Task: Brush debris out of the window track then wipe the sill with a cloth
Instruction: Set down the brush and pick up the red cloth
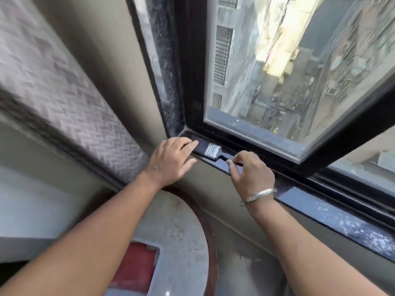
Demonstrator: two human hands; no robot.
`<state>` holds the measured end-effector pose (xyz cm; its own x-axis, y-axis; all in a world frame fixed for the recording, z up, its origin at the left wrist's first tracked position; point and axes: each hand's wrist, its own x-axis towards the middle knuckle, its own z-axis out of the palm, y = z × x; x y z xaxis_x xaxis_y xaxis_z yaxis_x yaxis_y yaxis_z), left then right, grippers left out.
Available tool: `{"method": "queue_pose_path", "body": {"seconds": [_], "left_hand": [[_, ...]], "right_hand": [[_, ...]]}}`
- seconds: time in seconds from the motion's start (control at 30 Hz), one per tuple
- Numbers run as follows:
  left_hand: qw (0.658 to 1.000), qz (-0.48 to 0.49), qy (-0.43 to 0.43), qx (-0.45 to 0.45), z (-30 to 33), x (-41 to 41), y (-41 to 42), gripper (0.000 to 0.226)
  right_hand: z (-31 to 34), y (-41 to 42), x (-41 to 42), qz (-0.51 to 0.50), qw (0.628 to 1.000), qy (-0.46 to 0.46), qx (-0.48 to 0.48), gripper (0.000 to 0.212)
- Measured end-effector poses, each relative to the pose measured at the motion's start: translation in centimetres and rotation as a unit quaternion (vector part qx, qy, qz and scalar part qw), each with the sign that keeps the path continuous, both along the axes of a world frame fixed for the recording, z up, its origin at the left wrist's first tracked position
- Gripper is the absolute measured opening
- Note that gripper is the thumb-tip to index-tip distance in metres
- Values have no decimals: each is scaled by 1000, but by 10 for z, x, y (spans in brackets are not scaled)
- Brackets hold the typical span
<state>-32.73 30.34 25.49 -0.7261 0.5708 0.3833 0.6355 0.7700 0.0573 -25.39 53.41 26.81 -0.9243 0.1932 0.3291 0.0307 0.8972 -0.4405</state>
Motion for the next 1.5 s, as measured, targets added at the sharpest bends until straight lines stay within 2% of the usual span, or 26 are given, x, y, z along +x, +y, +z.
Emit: {"method": "queue_pose_path", "body": {"seconds": [0.03, 0.1, 0.13, 0.2, 0.27, 0.33, 0.43, 0.5, 0.57, 0.7, 0.77, 0.87, 0.97, 1.07, 1.2, 1.27, 1.33, 1.43, 1.5], "left_hand": [[1000, 4, 19, 13, -7, 14, -15, 44], [1000, 6, 2, -6, -33, 51, -55, 31], [999, 7, -38, -25, -49, 70, -75, 27], [978, 44, -183, -85, -85, 113, -123, 26], [923, 108, -338, -147, -121, 157, -166, 31], [875, 160, -424, -169, -154, 194, -196, 40], [813, 275, -487, -161, -194, 229, -222, 49], [767, 390, -496, -114, -213, 241, -230, 54], [724, 478, -495, -36, -231, 248, -235, 61], [694, 562, -447, 59, -258, 252, -233, 71], [676, 596, -426, 76, -262, 249, -232, 76], [633, 617, -457, 101, -262, 247, -240, 73], [585, 562, -557, 180, -255, 251, -251, 47], [537, 485, -612, 319, -227, 250, -249, 25], [501, 373, -656, 423, -161, 214, -222, 30], [506, 287, -688, 434, -120, 186, -190, 38], [527, 180, -718, 416, -80, 157, -147, 44], [548, 18, -760, 350, -23, 121, -61, 46], [556, -61, -770, 308, 5, 104, -3, 43]], "right_hand": [[-3, -14, 10, 22, 999, 18, -25, 15], [-19, -46, 32, 81, 994, -22, -64, 15], [-31, -60, 42, 103, 990, -69, -71, 16], [-66, -96, 60, 162, 963, -207, -61, 18], [-107, -134, 79, 243, 905, -347, -45, 23], [-144, -167, 99, 303, 848, -432, -43, 31], [-194, -220, 123, 360, 795, -488, -18, 31], [-220, -252, 134, 367, 774, -516, 9, 40], [-246, -282, 141, 348, 789, -506, 29, 54], [-284, -318, 142, 283, 823, -475, 128, 97], [-293, -325, 138, 271, 839, -446, 157, 89], [-294, -328, 131, 280, 828, -474, 108, 69], [-279, -315, 124, 299, 796, -521, 77, 35], [-252, -284, 122, 298, 779, -551, 10, 24], [-191, -220, 125, 271, 803, -511, -144, 22], [-155, -174, 127, 242, 819, -488, -181, 21], [-123, -123, 130, 228, 839, -454, -197, 33], [-74, -45, 137, 211, 848, -362, -325, 86], [-47, -5, 140, 210, 844, -304, -389, 104]]}}
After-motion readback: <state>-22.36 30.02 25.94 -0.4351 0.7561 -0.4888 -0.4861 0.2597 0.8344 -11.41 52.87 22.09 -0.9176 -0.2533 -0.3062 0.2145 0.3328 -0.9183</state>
